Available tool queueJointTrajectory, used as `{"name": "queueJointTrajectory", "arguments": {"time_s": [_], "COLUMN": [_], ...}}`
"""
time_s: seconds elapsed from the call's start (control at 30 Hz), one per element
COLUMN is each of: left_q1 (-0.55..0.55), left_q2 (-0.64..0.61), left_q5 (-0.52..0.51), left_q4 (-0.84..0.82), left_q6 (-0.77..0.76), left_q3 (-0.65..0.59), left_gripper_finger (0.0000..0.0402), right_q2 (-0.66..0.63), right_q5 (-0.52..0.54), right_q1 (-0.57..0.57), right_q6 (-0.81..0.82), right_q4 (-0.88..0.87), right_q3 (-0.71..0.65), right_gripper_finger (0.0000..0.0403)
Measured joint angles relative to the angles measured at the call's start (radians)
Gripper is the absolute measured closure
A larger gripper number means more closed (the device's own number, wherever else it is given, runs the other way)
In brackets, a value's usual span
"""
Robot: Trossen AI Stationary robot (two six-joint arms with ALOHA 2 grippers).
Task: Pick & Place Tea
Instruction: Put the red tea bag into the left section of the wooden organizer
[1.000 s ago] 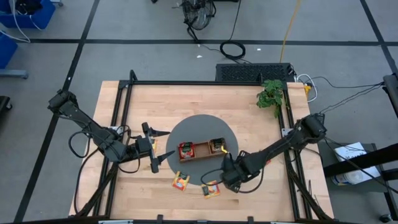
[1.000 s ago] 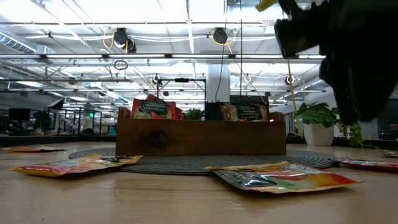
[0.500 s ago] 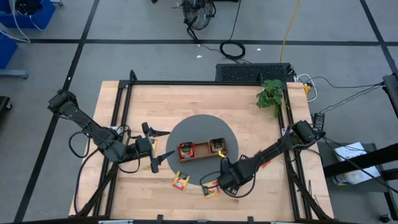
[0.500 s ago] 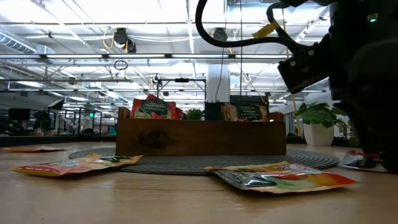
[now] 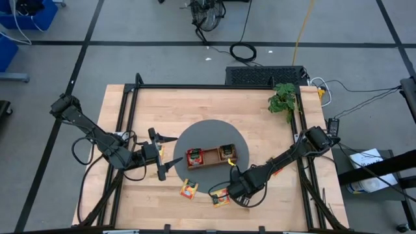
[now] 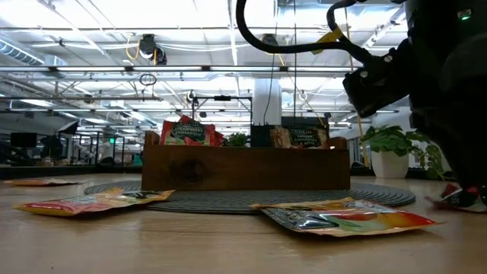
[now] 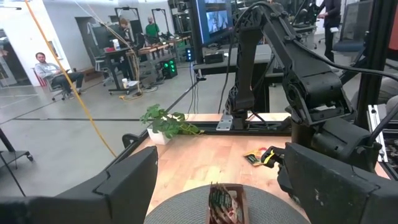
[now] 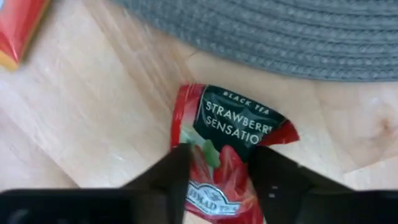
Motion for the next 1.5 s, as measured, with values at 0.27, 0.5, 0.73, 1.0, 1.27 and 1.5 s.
{"name": "queueJointTrajectory", "arguments": {"time_s": [0.27, 0.5, 0.73, 1.0, 1.27, 1.5], "left_q1": [0.000, 0.000, 0.000, 0.000, 0.005, 0.021], "left_q2": [0.000, 0.000, 0.000, 0.000, -0.001, -0.001], "left_q5": [0.000, 0.000, 0.000, 0.000, 0.001, -0.010], "left_q4": [0.000, 0.000, 0.000, 0.000, 0.037, 0.091], "left_q6": [0.000, 0.000, 0.000, 0.000, 0.001, 0.038], "left_q3": [0.000, 0.000, 0.000, 0.000, 0.000, 0.000], "left_gripper_finger": [0.0062, 0.0062, 0.0062, 0.0062, 0.0062, 0.0062], "right_q2": [0.000, -0.060, -0.257, -0.321, -0.321, -0.321], "right_q5": [-0.022, 0.060, 0.421, 0.954, 1.035, 0.935], "right_q1": [0.001, 0.024, 0.095, 0.085, -0.051, -0.146], "right_q6": [-0.100, -0.092, -0.085, -0.518, -1.141, -1.476], "right_q4": [0.010, -0.002, -0.030, 0.174, 0.985, 1.621], "right_q3": [-0.001, -0.008, -0.005, -0.042, -0.315, -0.499], "right_gripper_finger": [0.0392, 0.0399, 0.0401, 0.0402, 0.0402, 0.0402]}}
